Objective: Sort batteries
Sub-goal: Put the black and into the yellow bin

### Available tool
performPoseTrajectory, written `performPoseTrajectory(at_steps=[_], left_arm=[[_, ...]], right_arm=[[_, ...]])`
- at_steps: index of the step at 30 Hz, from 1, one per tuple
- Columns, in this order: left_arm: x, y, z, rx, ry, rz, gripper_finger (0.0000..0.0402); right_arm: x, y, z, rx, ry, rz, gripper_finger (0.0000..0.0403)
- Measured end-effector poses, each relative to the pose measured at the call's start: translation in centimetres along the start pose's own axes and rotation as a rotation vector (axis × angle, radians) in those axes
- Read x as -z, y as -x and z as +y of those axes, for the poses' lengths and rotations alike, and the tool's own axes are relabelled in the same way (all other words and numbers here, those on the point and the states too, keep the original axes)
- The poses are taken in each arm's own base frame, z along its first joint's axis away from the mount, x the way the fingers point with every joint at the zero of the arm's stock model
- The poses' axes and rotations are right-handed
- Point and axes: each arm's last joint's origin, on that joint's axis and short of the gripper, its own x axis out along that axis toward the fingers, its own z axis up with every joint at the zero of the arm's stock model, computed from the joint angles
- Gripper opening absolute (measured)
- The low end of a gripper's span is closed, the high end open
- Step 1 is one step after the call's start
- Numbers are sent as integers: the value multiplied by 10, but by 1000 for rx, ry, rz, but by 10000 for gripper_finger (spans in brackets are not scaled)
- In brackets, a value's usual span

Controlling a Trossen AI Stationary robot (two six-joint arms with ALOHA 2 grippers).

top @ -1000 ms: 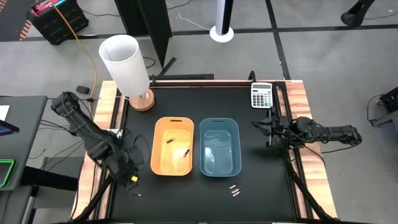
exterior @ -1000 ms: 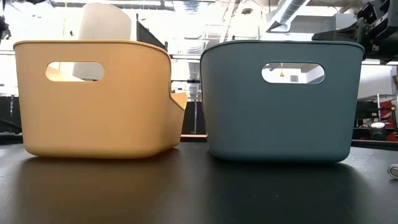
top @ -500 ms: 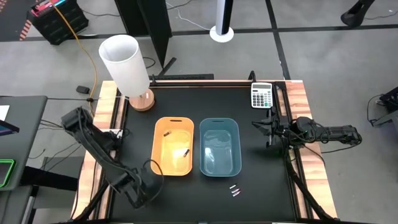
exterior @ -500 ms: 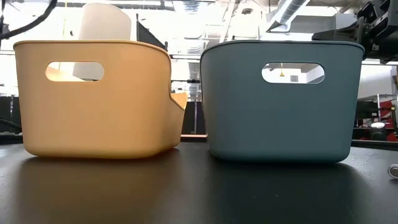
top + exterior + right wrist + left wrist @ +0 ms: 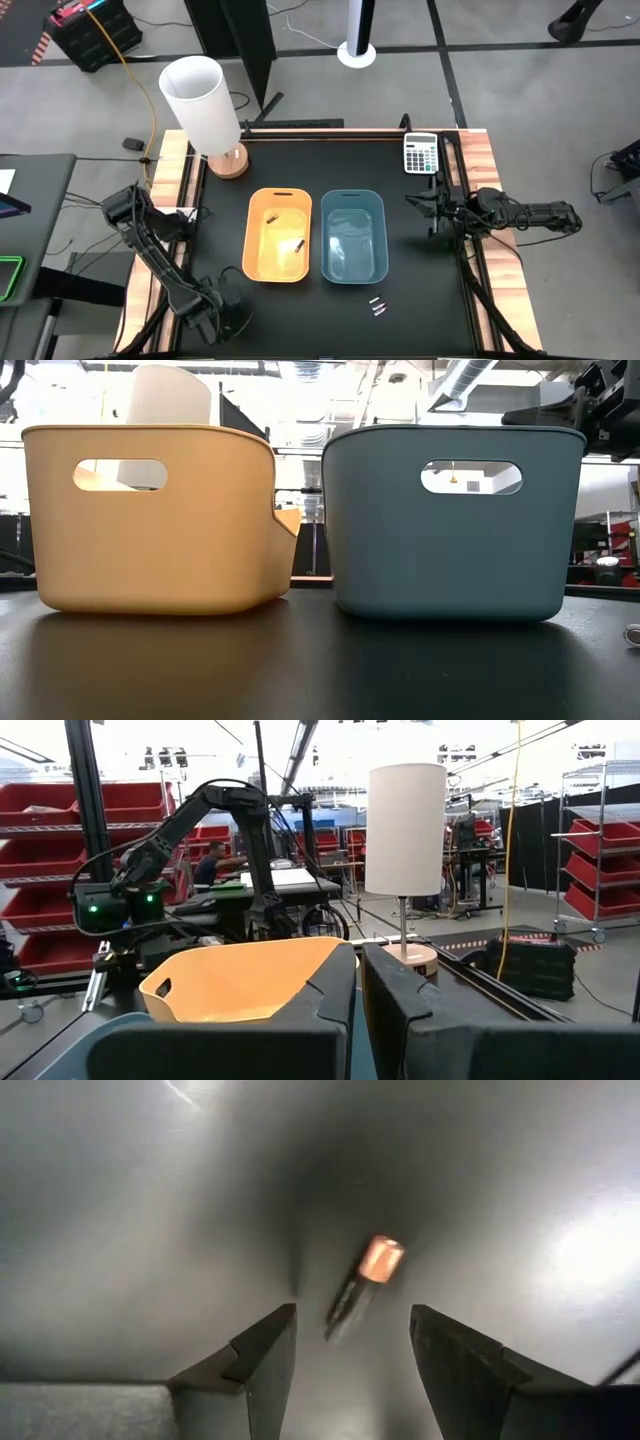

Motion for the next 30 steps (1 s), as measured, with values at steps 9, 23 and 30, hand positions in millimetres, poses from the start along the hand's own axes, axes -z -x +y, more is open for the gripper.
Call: performPoseTrajectory(at_steps=[9, 23, 30], left_arm=[[2, -9, 4, 10, -33, -45, 190], [2, -21, 13, 6, -88, -63, 96], [2, -21, 15, -10, -115, -74, 17]], right_arm=[[0, 0, 0, -1, -7, -4, 42], [0, 0, 0, 0, -7, -3, 42], [0, 0, 0, 0, -6, -3, 42]])
